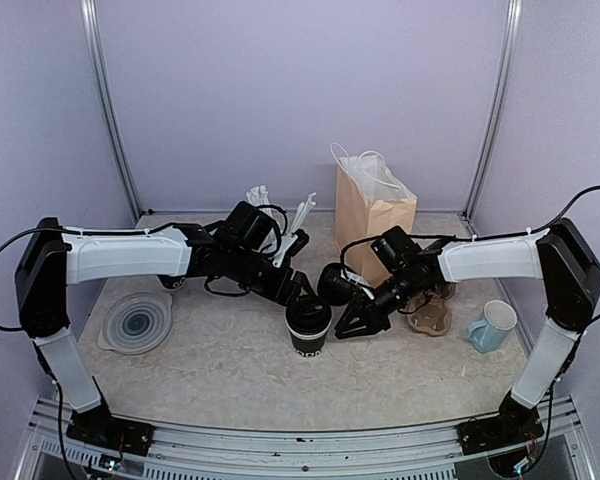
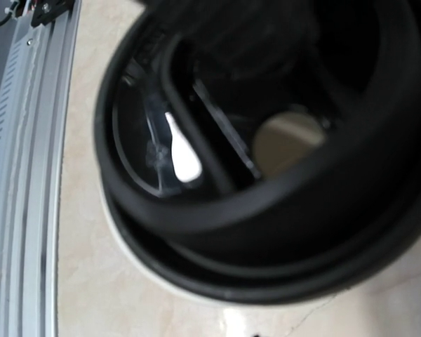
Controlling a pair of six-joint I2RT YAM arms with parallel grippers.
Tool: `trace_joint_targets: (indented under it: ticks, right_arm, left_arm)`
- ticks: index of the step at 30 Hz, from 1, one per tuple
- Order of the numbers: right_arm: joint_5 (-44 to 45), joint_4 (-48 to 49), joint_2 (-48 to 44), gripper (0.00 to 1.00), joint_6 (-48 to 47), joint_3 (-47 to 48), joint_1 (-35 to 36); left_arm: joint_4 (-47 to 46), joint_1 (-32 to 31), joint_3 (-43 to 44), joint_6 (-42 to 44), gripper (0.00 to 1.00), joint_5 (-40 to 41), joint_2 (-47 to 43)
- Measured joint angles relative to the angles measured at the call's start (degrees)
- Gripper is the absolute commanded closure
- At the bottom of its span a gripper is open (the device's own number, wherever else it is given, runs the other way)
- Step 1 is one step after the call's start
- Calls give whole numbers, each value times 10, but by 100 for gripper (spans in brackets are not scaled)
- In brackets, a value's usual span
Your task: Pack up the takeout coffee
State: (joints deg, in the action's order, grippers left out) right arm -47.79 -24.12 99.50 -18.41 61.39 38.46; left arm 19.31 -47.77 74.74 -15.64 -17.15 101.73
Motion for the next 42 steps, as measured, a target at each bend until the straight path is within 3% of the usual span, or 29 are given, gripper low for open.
trace_joint_targets:
  ticks: [19,42]
  right_arm:
    - [1,0,12,74,2,15,0]
    - [-1,-13,52,66,28,57,0]
  left_arm:
    - [-4,-5,-24,18,33,-37,0]
    - [-5,-13,-35,11,30,-19,-9]
